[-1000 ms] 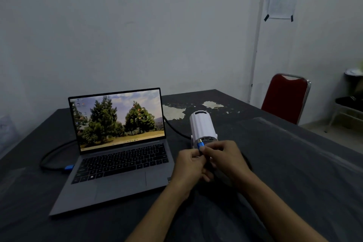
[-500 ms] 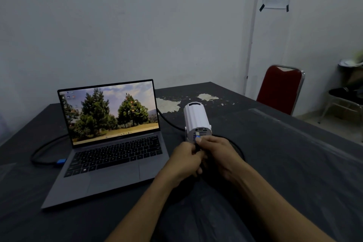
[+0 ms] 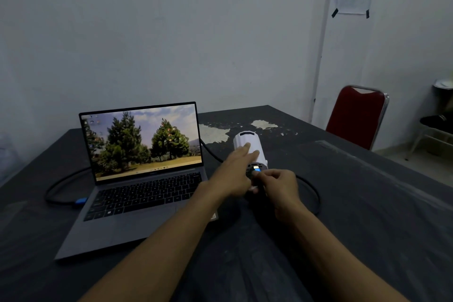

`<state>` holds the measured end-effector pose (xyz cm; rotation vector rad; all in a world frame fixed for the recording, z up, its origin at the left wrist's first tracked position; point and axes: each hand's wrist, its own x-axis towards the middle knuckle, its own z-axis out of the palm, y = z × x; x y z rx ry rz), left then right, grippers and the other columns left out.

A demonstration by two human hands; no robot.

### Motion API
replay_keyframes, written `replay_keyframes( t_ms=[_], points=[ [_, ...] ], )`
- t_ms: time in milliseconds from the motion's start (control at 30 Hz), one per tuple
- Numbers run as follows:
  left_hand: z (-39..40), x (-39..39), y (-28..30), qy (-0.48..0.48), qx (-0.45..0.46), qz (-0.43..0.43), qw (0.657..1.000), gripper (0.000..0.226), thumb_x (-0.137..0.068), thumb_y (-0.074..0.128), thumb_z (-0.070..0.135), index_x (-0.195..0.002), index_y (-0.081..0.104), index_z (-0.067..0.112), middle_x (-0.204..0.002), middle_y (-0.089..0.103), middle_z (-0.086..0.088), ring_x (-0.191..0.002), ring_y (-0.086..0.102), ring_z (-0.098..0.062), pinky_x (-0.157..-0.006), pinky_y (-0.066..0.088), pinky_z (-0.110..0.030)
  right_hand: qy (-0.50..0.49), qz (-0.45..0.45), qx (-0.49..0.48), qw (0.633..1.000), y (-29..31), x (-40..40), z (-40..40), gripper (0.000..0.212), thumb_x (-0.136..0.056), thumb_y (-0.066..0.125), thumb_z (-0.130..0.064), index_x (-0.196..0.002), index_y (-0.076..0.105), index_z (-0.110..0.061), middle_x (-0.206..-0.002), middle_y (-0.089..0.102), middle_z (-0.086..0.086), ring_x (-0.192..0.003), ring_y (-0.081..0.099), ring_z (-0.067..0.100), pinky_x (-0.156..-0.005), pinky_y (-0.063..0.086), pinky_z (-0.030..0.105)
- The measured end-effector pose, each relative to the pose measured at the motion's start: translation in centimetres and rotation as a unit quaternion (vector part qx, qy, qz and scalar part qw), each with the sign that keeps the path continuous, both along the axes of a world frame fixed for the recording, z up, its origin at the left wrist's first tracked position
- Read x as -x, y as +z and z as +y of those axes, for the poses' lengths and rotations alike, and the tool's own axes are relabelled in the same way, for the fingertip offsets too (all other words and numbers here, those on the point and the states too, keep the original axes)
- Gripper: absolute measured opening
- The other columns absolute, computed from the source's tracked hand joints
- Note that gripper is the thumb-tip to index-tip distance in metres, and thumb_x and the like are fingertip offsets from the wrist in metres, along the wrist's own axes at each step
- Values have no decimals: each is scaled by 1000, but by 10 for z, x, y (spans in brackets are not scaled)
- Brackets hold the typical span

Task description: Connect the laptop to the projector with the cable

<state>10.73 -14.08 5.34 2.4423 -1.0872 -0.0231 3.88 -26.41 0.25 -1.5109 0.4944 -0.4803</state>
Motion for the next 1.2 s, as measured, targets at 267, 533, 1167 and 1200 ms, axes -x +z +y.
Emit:
replay_keyframes(
  t_ms=[267,533,1167,1200],
  points=[
    [-3,-1,-18,45,-18,-41,998,100,-83,83,21,-162,24,39,-174,6,13,-158,9,-23,-115,26,-74,-13,1,31,999,2,-2,3,16,-85,80,-18,-72,83,-9,-67,78,20,-65,78,36,-64,66,56],
    [-2,-3,-24,47,-7,-44,998,93,-87,77,24,-161,23,43,-174,6,15,-147,25,-34,-115,35,-61,-49,-8,50,997,5,-7,3,17,-83,80,-11,-67,82,-8,-59,76,14,-51,74,23,-48,55,28],
    [-7,10,-27,52,6,-51,997,85,-93,68,25,-161,20,43,-174,-1,14,-141,24,-33,-111,34,-64,-32,2,92,995,9,-11,-9,19,-91,73,-9,-75,82,-5,-72,80,17,-61,73,27,-70,64,50],
    [-5,11,-26,47,-12,-49,998,89,-93,67,23,-162,15,42,-174,-5,14,-143,22,-34,-112,34,-64,-30,11,118,992,11,-9,-8,20,-93,72,-13,-77,82,-7,-73,80,12,-63,75,26,-71,65,50]
  ],
)
